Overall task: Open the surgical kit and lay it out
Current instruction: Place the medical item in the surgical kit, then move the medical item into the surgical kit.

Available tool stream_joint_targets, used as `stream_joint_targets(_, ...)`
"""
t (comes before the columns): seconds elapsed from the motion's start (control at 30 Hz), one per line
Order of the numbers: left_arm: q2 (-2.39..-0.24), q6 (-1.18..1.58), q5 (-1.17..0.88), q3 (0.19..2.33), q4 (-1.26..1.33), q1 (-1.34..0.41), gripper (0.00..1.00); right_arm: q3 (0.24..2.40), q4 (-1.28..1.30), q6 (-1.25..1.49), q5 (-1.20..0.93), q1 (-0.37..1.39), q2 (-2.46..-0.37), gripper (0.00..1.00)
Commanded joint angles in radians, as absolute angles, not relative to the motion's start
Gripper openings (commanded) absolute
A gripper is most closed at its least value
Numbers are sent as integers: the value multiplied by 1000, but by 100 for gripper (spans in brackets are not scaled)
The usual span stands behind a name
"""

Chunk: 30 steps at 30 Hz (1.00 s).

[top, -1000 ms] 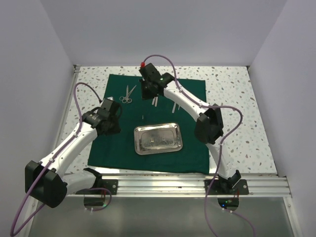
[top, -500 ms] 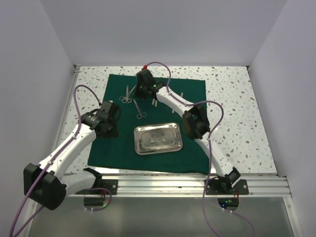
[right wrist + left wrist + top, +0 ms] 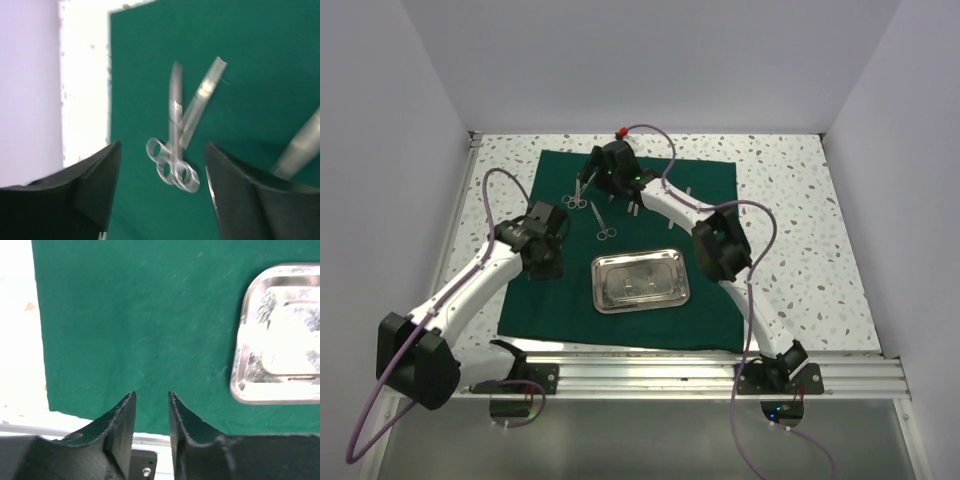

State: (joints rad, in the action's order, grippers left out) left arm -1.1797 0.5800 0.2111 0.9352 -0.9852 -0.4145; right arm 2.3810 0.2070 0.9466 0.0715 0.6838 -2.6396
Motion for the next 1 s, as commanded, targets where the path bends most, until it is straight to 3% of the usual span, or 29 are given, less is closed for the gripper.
stream_joint_targets(0.0, -1273, 516, 186, 1029, -832, -408, 37, 2183, 152, 795, 104, 669, -2317, 84)
stream_joint_targets(0.17, -1526, 497, 149, 1153, -690, -408, 40, 1913, 245, 645, 140, 649, -2015, 85)
stream_joint_targets(0.47, -1912, 517, 138, 1449, -578, -413, 38, 1630, 491, 496, 218, 624, -1570, 86)
stream_joint_targets(0.67, -1999, 549, 132, 1519, -566, -455, 38, 1484, 566, 466, 252, 614, -1416, 86)
stream_joint_targets(0.97, -2085, 601, 170, 1601, -604, -511, 37, 1427, 601, 445, 258, 606, -1370, 85)
